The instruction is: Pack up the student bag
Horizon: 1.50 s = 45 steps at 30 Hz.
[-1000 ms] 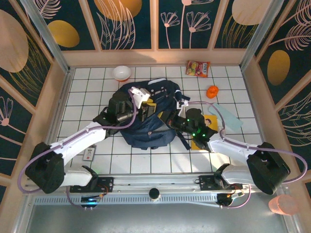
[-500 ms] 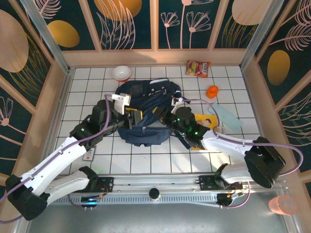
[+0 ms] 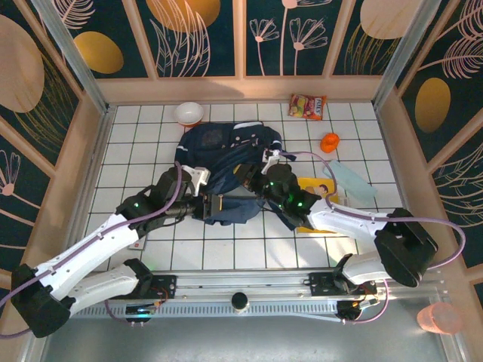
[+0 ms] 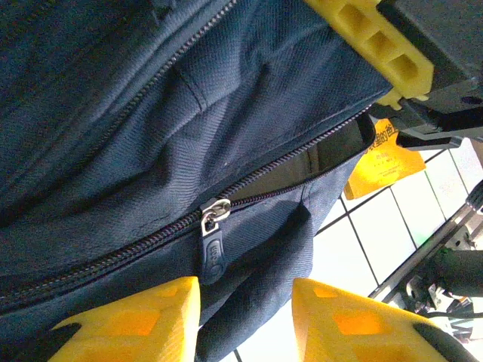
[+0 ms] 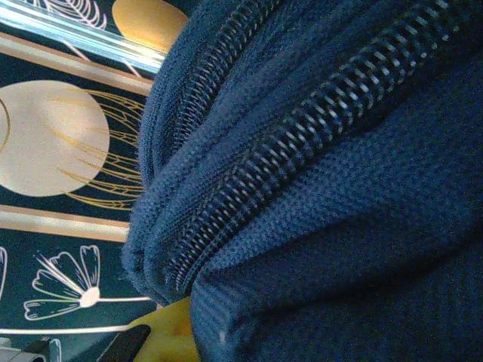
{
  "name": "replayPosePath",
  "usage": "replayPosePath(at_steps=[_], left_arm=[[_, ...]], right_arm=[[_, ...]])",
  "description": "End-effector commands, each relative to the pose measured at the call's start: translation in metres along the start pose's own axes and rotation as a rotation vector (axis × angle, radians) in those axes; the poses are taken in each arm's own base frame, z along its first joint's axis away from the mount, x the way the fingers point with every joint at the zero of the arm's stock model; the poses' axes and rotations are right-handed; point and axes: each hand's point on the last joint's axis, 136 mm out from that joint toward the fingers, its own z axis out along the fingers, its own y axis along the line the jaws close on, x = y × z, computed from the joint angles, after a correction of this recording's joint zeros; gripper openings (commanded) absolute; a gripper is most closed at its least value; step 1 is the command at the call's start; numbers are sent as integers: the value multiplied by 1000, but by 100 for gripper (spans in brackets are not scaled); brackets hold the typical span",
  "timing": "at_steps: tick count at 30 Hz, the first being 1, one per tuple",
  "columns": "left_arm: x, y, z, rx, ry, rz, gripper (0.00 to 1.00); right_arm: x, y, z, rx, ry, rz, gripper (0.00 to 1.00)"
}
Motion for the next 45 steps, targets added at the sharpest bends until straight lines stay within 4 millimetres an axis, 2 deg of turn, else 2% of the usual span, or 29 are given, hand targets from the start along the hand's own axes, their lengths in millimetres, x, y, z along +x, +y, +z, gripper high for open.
replayPosePath(at_steps=[1, 9, 16, 22, 25, 26, 35, 41, 45], left_arm=[[6, 4, 6, -33, 34, -38, 36], [7, 30, 14, -203, 19, -64, 34], [-4, 45, 15, -287, -55, -109, 29], [-8, 33, 24, -217, -68, -158, 15], [-8, 24, 26, -169, -57, -164, 2], [-9, 22, 25, -157, -55, -164, 0], [-4, 14, 20, -118, -21, -179, 0], [-2, 34, 12, -193, 1, -129, 0], [-10, 45, 3, -274, 17, 24, 0]], right_arm=[[-23, 42, -2, -95, -105, -29, 0], [-18, 53, -1, -110, -121, -39, 0], [-10, 63, 0, -128, -114, -54, 0], [-4, 62, 5, -113, -90, -67, 0], [-3, 58, 6, -96, -84, -76, 0], [-2, 56, 6, -86, -84, -78, 0], [3, 36, 4, -7, -56, -124, 0], [7, 28, -5, 26, -13, -178, 0], [5, 26, -13, 11, 19, -206, 0]])
